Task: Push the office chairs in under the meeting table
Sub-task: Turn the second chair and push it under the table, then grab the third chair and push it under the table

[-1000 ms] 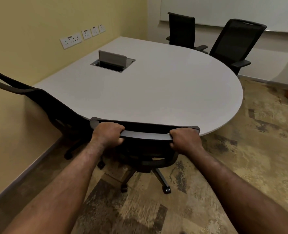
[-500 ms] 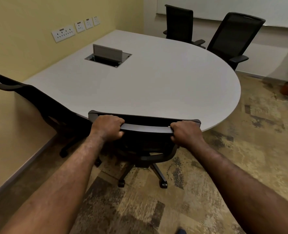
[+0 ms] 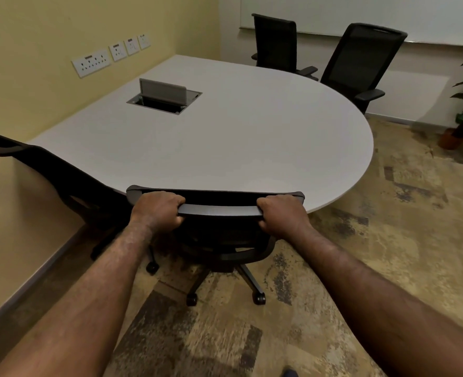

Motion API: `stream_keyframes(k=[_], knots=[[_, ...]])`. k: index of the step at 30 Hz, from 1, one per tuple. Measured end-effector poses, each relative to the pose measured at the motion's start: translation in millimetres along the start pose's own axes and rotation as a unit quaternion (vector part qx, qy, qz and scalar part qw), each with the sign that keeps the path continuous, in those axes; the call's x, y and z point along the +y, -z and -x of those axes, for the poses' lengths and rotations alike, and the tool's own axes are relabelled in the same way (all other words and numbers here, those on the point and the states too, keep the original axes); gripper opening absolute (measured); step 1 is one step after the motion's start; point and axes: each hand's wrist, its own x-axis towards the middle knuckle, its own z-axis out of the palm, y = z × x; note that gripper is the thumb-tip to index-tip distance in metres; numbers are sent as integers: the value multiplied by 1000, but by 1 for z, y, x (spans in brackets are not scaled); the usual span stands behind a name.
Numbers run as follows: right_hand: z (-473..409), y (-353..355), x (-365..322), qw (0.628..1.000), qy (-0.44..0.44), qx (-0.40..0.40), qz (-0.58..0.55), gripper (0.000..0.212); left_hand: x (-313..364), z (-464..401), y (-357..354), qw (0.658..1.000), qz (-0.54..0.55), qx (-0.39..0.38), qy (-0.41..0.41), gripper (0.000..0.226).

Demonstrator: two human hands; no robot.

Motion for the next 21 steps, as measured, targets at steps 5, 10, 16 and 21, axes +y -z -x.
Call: stream_keyframes(k=[5,10,16,21], knots=[[21,-3,7,997,29,40,-64,32,9,10,6,999,40,10,-13,14],[50,17,14,990,6,108,-89,66,21,28,16,988,95,100,-67,56],[71,65,45,983,-64,156,-73,81,53,15,70,976,121,147,-101,89],[85,107,96,973,-107,200,-35,78,102,-21,120,963,111,201,-143,94]])
